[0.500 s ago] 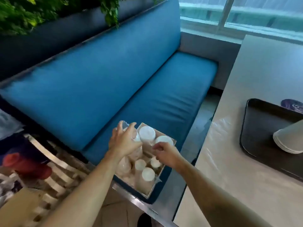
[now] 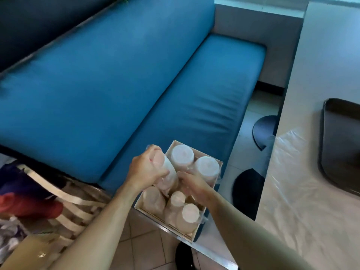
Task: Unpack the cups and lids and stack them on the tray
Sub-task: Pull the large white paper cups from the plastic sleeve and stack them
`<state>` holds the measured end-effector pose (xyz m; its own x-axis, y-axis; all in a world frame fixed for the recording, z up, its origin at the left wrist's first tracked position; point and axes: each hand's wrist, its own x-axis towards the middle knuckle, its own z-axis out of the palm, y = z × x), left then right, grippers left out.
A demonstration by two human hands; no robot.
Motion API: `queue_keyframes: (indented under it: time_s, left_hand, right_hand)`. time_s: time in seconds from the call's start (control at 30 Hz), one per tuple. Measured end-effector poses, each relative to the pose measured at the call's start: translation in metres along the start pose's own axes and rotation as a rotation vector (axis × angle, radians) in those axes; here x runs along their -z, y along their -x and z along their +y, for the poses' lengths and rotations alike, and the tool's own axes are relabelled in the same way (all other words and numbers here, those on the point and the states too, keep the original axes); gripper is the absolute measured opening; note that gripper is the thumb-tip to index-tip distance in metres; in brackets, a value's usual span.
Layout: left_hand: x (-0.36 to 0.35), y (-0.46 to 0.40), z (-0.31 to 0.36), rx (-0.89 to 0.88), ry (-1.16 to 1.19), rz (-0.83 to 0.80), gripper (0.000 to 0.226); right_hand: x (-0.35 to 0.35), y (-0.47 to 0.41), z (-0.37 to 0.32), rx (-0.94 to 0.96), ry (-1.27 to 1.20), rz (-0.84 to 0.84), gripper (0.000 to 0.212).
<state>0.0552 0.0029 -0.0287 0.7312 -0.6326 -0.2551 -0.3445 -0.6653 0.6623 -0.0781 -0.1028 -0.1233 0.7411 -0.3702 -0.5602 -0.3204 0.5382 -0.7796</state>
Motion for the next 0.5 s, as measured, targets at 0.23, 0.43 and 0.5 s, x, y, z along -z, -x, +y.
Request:
queue_keyframes:
  time_s: [0.23, 0.43, 0.5]
  left_hand:
    - [0.041, -0.002, -0.002, 0.031, 0.198, 0.016, 0.048]
    - [0.074, -0.015, -0.006, 0.057, 0.497, 0.051, 0.042]
    - [0.079, -0.018, -0.017, 0.080, 0.574, 0.074, 0.040]
  right_hand:
    - [0.001, -0.009, 0.009, -0.139, -0.187, 0.030, 0.032]
    - [0.009, -0.011, 0.009, -0.285, -0.311, 0.132, 0.042]
    - [0.012, -0.008, 0.008, -0.294, -0.309, 0.116, 0.052]
